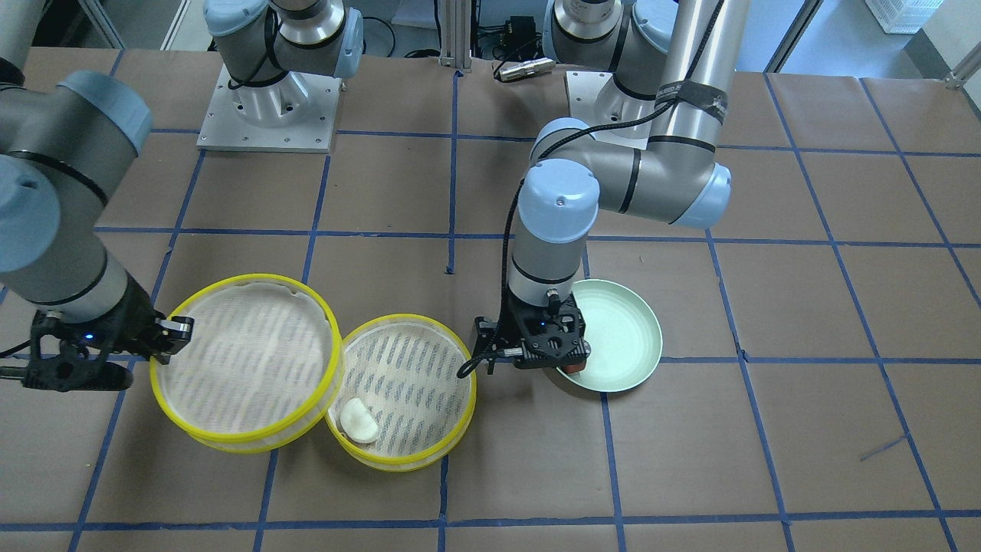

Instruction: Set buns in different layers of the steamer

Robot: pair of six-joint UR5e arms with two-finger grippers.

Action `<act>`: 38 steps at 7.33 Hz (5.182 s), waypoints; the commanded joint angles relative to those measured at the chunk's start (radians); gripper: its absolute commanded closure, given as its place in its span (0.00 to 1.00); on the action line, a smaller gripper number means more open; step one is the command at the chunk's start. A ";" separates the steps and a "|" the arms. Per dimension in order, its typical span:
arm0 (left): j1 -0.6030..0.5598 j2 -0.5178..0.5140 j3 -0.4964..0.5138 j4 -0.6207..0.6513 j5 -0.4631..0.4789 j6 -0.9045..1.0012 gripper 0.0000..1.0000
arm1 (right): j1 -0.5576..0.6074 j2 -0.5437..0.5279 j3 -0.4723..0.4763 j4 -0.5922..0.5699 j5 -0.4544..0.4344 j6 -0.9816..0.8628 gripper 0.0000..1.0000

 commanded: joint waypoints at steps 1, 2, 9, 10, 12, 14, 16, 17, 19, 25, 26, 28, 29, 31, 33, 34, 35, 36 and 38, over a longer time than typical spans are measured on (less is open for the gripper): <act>0.099 0.048 -0.041 -0.004 0.006 0.162 0.00 | 0.129 0.004 -0.001 0.000 0.003 0.217 0.95; 0.108 0.047 -0.055 -0.006 0.007 0.210 0.00 | 0.155 0.010 0.000 -0.002 0.003 0.262 0.95; 0.110 0.010 -0.126 -0.004 0.003 0.097 0.97 | 0.265 0.102 -0.019 -0.016 0.005 0.463 0.94; 0.110 0.010 -0.127 -0.003 -0.002 0.086 0.99 | 0.265 0.102 -0.018 -0.014 0.009 0.470 0.94; 0.107 0.030 -0.106 -0.006 0.003 0.078 1.00 | 0.265 0.102 -0.018 -0.013 0.012 0.471 0.94; 0.101 0.068 -0.046 -0.094 -0.014 -0.018 0.99 | 0.265 0.106 -0.016 -0.013 0.014 0.471 0.93; 0.099 0.091 0.067 -0.243 -0.126 -0.153 0.99 | 0.265 0.106 -0.012 -0.013 0.014 0.470 0.89; 0.097 0.088 0.121 -0.280 -0.228 -0.281 0.99 | 0.265 0.104 -0.009 -0.013 0.015 0.460 0.49; 0.097 0.073 0.176 -0.263 -0.487 -0.542 0.99 | 0.240 0.052 -0.019 0.010 0.011 0.348 0.00; 0.018 -0.030 0.183 -0.026 -0.556 -0.773 0.01 | 0.140 -0.226 -0.177 0.425 0.086 0.135 0.00; 0.018 -0.030 0.183 -0.024 -0.559 -0.775 0.00 | 0.152 -0.226 -0.191 0.459 0.083 0.135 0.00; 0.018 -0.031 0.183 -0.024 -0.562 -0.775 0.00 | 0.153 -0.224 -0.129 0.451 0.089 0.135 0.00; 0.018 -0.031 0.184 -0.026 -0.560 -0.772 0.00 | 0.153 -0.226 -0.109 0.449 0.091 0.138 0.00; 0.024 0.012 0.190 -0.032 -0.466 -0.441 0.00 | 0.154 -0.226 -0.110 0.449 0.091 0.144 0.00; 0.034 0.070 0.190 -0.147 -0.288 -0.049 0.00 | 0.153 -0.226 -0.115 0.448 0.088 0.144 0.00; 0.072 0.105 0.193 -0.224 -0.246 0.078 0.00 | 0.153 -0.227 -0.116 0.448 0.088 0.144 0.00; 0.135 0.163 0.184 -0.359 -0.243 0.128 0.00 | 0.153 -0.227 -0.116 0.448 0.088 0.144 0.00; 0.209 0.249 0.193 -0.595 -0.241 0.150 0.00 | 0.153 -0.227 -0.116 0.448 0.088 0.144 0.00; 0.226 0.391 0.189 -0.868 -0.101 0.149 0.00 | 0.153 -0.227 -0.115 0.448 0.089 0.144 0.00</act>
